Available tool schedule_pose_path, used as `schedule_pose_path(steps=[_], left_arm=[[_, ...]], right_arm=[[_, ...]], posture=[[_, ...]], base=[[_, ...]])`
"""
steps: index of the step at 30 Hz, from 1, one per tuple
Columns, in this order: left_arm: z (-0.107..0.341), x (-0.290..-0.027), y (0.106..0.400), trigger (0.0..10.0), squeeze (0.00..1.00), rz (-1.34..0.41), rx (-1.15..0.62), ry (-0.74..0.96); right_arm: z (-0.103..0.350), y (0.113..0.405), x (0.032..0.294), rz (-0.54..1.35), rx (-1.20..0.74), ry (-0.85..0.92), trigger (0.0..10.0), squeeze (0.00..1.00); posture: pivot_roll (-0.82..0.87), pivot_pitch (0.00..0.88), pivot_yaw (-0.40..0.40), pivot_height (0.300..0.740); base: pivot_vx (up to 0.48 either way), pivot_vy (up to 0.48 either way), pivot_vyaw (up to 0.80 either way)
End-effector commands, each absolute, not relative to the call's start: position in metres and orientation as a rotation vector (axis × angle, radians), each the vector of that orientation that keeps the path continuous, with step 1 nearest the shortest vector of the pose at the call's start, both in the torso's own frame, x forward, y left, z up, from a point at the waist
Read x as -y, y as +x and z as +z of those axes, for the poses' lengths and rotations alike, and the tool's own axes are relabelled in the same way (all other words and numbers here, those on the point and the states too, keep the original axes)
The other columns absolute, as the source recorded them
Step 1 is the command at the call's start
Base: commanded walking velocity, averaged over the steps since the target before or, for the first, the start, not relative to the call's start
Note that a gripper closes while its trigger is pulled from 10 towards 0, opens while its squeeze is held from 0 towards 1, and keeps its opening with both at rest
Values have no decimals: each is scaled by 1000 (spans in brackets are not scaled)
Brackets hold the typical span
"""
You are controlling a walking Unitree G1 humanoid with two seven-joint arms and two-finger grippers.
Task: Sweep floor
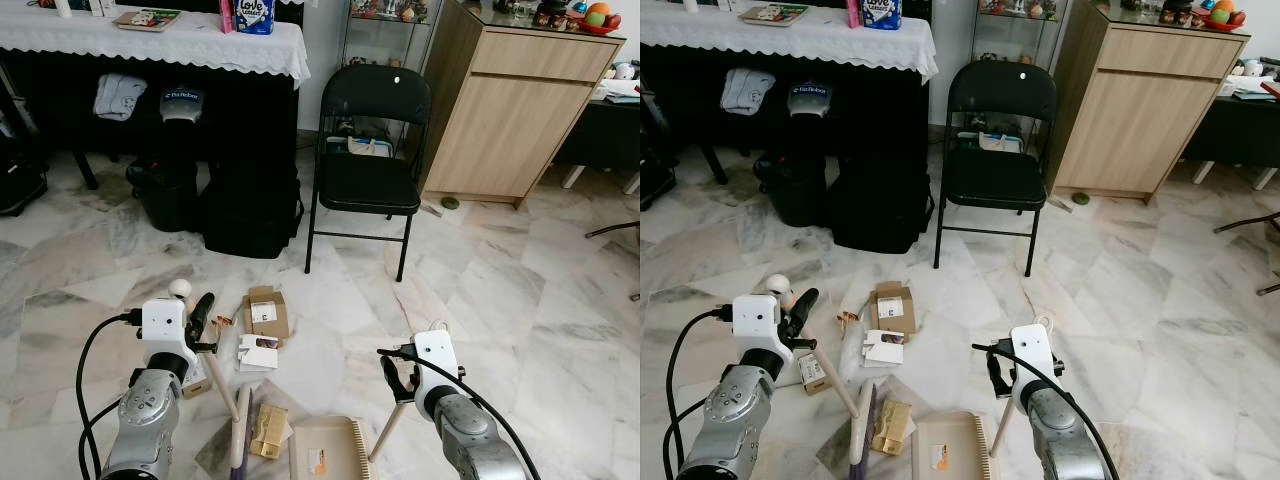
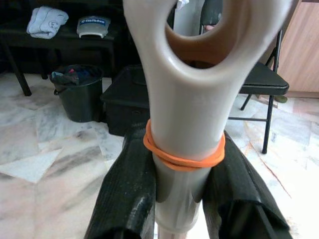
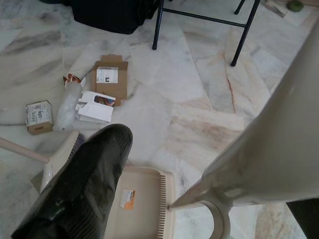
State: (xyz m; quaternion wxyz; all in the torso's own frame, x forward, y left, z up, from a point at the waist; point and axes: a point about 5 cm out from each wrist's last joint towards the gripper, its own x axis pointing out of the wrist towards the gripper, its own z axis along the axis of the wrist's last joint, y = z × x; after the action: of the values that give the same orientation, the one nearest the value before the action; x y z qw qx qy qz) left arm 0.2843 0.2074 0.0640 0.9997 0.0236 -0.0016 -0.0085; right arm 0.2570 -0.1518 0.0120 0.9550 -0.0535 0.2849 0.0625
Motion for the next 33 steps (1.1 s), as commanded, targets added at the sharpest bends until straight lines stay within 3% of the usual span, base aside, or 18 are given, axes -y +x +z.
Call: schedule_pose_path(steps=[1, 5, 6, 7, 8, 33], left_arm=[[67, -208, 284, 10000, 0, -21, 15, 73], [67, -208, 284, 10000, 0, -22, 14, 74], [67, -208, 284, 10000, 0, -22, 14, 74], [67, -208, 284, 10000, 0, -21, 14, 75], [67, -208, 284, 10000, 0, -21, 13, 75], [67, -208, 284, 10000, 0, -24, 8, 76]], right_arm=[[13, 259, 155, 114, -575, -100, 10000, 0], [14, 259, 156, 113, -573, -101, 10000, 0], [14, 260, 155, 113, -571, -101, 2392, 0], [14, 260, 155, 113, -570, -101, 2392, 0], [14, 260, 155, 116, -568, -100, 0, 0], [13, 259, 153, 132, -572, -104, 0, 0]], posture=[[61, 37, -88, 740], [61, 38, -87, 740], [59, 39, -86, 740], [59, 39, -86, 740], [59, 39, -86, 740], [60, 43, -85, 740]], base=[[0, 0, 0], [0, 0, 0], [0, 0, 0], [0, 0, 0], [0, 0, 0], [0, 0, 0]])
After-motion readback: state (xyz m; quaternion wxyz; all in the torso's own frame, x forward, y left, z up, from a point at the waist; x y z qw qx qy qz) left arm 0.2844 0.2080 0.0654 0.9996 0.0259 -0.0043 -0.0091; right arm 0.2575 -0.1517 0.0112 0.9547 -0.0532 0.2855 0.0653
